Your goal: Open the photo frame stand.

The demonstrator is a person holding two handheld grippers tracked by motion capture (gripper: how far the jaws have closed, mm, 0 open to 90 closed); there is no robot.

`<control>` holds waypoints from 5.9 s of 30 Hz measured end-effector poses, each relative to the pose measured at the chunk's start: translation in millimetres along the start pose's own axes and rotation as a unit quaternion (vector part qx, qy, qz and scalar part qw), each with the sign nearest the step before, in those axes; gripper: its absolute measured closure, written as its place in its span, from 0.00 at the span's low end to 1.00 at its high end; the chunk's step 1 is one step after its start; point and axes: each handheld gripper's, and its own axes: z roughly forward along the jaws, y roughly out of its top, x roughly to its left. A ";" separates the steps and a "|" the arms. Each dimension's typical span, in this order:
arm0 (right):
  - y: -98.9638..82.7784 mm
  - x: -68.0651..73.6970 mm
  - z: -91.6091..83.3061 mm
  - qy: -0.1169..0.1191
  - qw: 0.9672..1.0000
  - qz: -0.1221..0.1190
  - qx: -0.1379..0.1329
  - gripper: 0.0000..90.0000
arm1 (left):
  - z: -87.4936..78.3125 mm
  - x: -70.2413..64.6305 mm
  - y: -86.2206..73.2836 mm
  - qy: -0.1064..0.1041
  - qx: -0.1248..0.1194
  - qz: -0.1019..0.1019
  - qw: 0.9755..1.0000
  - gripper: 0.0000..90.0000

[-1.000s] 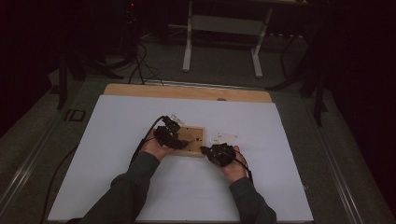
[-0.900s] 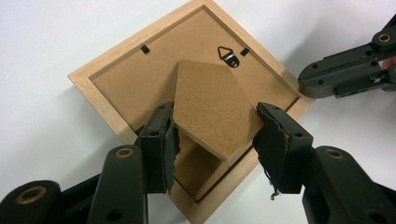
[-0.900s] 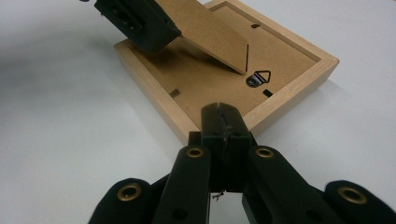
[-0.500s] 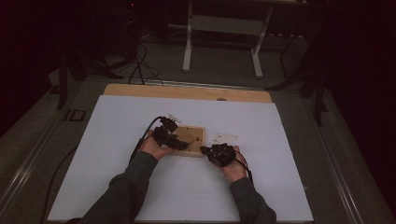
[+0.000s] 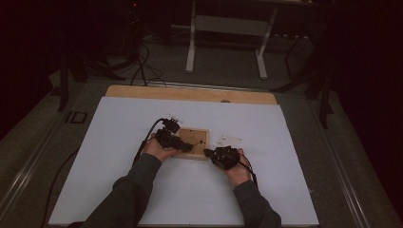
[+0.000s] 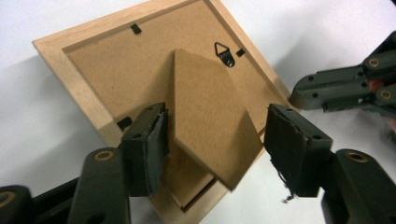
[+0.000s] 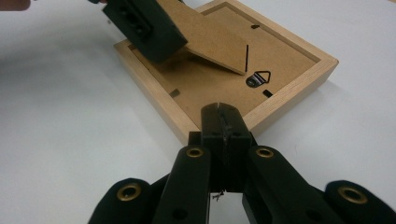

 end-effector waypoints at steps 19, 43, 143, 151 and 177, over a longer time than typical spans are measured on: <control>-0.1 -0.2 -0.2 0.001 1.000 -0.002 0.000 0.99 | -2.4 6.8 4.3 -0.025 -0.010 -0.029 0.999 0.57; 3.3 -8.1 -9.8 -0.024 1.000 0.006 -0.011 0.84 | -4.7 -10.1 0.5 0.026 -0.018 0.020 0.999 0.62; 42.5 -25.2 -18.4 -0.010 0.997 0.038 -0.061 0.67 | 1.9 -23.6 -12.4 0.074 -0.083 0.147 0.983 0.78; 38.8 -22.9 -20.3 -0.005 0.997 0.045 -0.067 0.67 | 0.5 -22.5 -13.1 0.064 -0.084 0.145 0.984 0.79; 38.9 -13.4 -20.9 -0.038 0.997 -0.020 -0.068 0.66 | 5.5 -23.0 -12.8 0.066 -0.089 0.161 0.981 0.83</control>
